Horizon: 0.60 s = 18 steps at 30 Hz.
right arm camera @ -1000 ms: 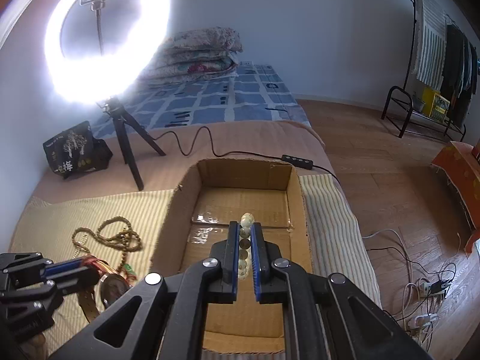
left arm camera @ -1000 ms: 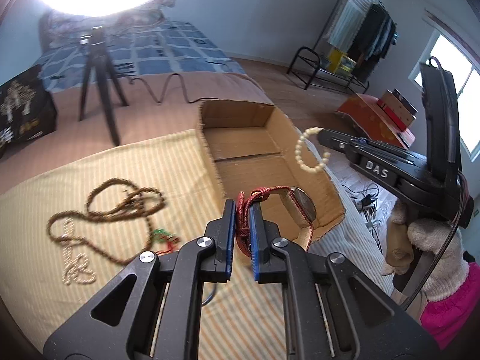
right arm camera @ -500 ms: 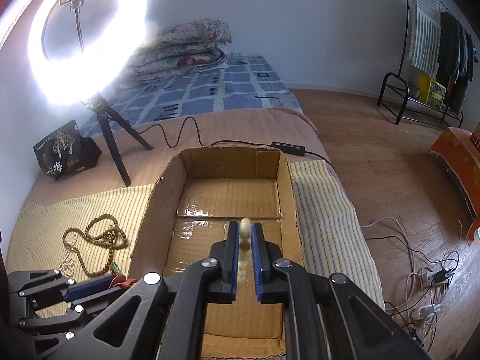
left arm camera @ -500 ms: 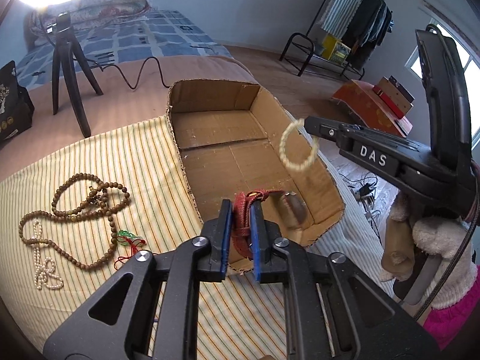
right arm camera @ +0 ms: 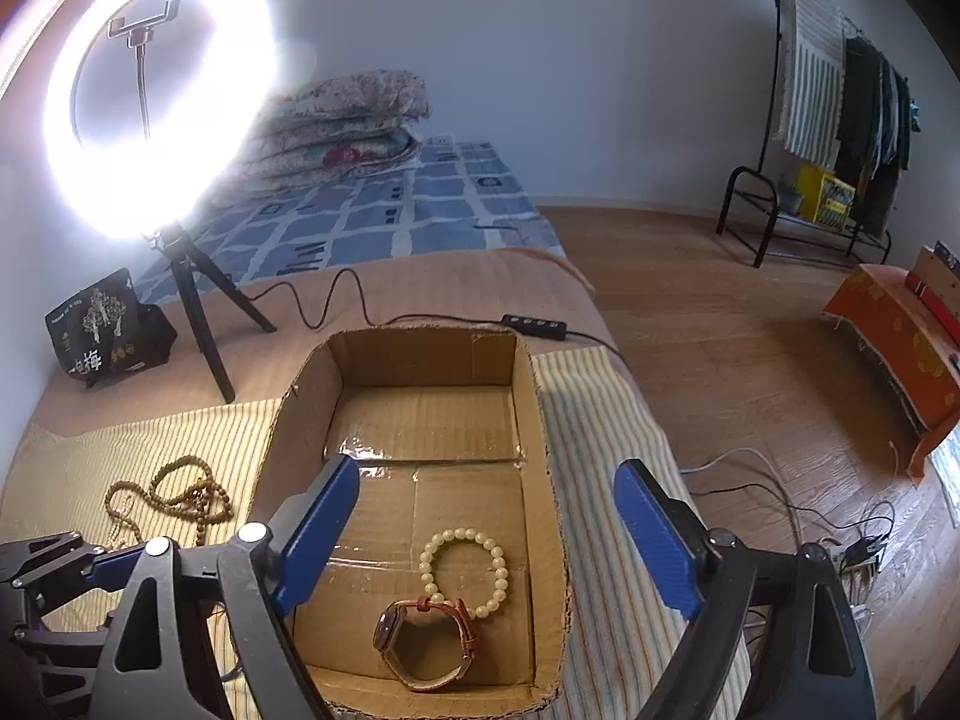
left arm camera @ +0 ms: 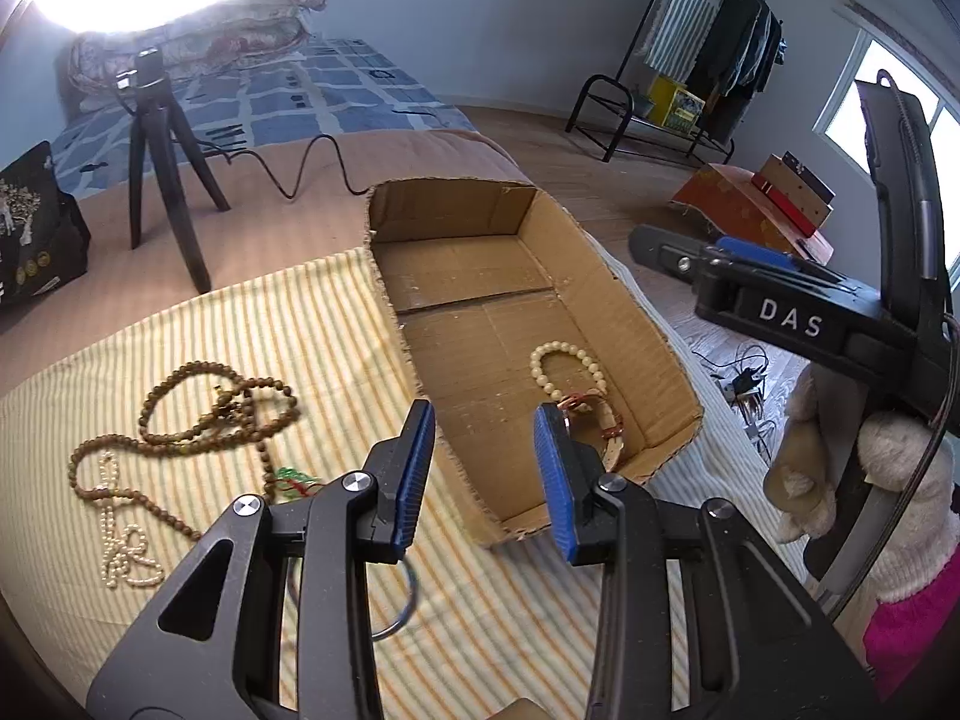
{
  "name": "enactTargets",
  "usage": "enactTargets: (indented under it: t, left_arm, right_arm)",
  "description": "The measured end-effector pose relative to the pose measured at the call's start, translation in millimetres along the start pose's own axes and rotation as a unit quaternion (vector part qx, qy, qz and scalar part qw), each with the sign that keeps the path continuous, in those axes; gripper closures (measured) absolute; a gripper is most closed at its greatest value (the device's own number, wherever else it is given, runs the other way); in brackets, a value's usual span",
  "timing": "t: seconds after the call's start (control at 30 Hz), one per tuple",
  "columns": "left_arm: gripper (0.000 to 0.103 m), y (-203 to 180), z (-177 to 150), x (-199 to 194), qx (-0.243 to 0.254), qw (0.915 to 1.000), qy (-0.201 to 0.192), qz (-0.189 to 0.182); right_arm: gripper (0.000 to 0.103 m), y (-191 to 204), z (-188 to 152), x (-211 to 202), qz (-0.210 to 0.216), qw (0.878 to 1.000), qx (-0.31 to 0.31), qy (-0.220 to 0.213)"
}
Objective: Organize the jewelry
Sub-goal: 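Move both open tools back over the necklaces on the sheet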
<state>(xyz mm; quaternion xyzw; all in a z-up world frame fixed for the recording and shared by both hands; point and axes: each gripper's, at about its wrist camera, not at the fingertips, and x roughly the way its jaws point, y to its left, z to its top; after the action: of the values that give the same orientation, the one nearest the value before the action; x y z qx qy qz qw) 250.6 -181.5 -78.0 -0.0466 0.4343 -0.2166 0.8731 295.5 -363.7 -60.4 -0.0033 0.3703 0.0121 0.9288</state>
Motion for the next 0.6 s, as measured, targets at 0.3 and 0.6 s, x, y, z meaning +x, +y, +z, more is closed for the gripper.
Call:
enactTargets:
  t: [0.3,0.6]
  left_arm:
    - [0.069,26,-8,-27,0.005,0.9996,-0.017,0.024]
    - [0.069,90,-13,-58,-0.018,0.9974,-0.022,0.066]
  right_arm:
    - [0.01,13,0,-16,-0.003,1.0,0.003,-0.025]
    - [0.0,53,4,-22,0.026,0.998,-0.037,-0.053]
